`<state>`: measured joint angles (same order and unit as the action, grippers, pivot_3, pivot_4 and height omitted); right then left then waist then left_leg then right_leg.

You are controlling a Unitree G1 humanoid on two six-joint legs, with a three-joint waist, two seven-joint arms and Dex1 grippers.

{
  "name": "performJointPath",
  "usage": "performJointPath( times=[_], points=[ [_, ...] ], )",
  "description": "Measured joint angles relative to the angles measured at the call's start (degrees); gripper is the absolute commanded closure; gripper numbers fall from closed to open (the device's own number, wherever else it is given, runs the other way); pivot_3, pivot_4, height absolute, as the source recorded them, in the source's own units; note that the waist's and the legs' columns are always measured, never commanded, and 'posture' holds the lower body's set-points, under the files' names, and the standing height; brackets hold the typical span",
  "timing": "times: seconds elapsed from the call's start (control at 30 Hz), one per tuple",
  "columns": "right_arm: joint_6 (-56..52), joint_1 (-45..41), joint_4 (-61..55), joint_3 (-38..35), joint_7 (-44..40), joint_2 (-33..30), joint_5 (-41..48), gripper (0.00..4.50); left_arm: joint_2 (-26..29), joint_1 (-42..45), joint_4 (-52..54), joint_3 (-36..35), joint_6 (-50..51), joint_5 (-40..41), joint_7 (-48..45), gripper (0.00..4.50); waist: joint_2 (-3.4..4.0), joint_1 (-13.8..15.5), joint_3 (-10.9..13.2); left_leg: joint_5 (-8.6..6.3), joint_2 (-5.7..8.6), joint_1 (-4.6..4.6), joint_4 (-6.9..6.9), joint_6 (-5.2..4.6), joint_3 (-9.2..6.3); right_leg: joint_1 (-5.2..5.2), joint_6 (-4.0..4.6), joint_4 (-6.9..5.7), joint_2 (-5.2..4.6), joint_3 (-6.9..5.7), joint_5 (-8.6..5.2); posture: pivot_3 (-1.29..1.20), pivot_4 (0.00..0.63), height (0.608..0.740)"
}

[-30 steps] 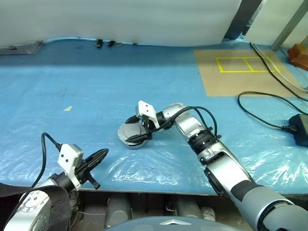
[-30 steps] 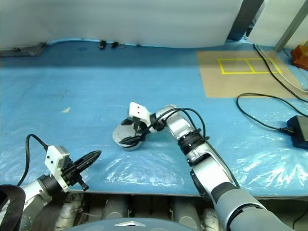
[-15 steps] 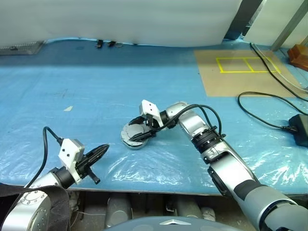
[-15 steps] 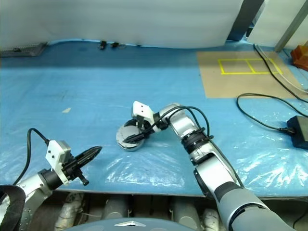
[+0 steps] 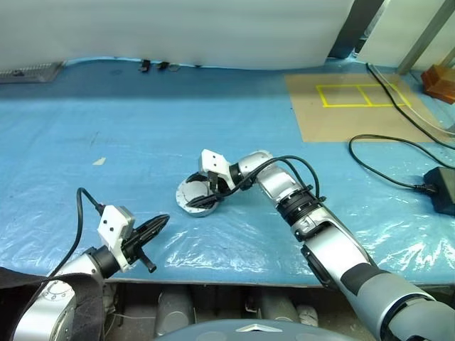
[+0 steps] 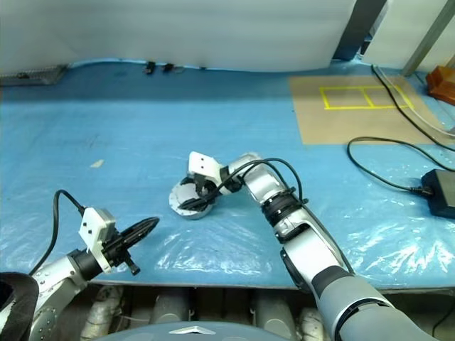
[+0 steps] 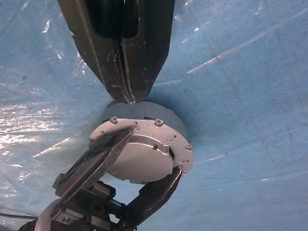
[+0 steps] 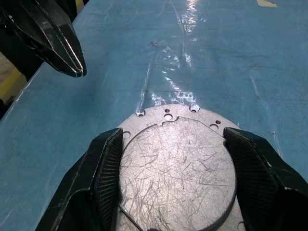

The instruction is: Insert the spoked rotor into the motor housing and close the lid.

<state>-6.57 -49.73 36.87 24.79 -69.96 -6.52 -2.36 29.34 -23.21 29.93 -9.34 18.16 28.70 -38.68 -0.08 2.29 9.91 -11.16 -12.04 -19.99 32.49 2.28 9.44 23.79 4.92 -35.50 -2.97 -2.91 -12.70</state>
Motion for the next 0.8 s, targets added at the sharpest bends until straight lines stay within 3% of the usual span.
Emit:
performJointPath(
  times=[0.57, 0.63, 0.8],
  points=[
    [2.1, -3.2, 5.5, 0.0, -2.5, -0.7, 0.1, 1.53, 0.1, 0.6, 0.0, 0.2, 0.0, 0.0, 0.0, 4.50, 0.02, 0.1, 0.0, 0.00, 0.01, 0.30, 0.07, 0.00, -0.03, -0.41, -0.03, -0.01, -0.03, -0.01, -0.01, 0.00, 0.150, 0.740],
    [1.4, -3.3, 5.6, -0.1, -2.9, -0.7, 0.2, 1.53, 0.1, 0.5, 0.0, 0.2, 0.1, 0.0, 0.0, 4.50, 0.03, 0.2, 0.0, -0.01, 0.03, 0.39, 0.08, 0.00, -0.04, -0.49, -0.40, -0.02, -0.05, 0.00, -0.23, 0.00, 0.150, 0.740],
    [0.9, -4.2, 6.6, -0.2, -3.5, -0.7, 0.2, 1.53, 0.1, 0.7, 0.0, 0.5, 0.1, 0.0, 0.0, 4.50, 0.03, 0.2, 0.0, 0.00, 0.05, 0.34, 0.07, 0.00, -0.05, -0.48, -0.12, -0.02, -0.07, 0.00, -0.07, 0.00, 0.150, 0.740]
  ],
)
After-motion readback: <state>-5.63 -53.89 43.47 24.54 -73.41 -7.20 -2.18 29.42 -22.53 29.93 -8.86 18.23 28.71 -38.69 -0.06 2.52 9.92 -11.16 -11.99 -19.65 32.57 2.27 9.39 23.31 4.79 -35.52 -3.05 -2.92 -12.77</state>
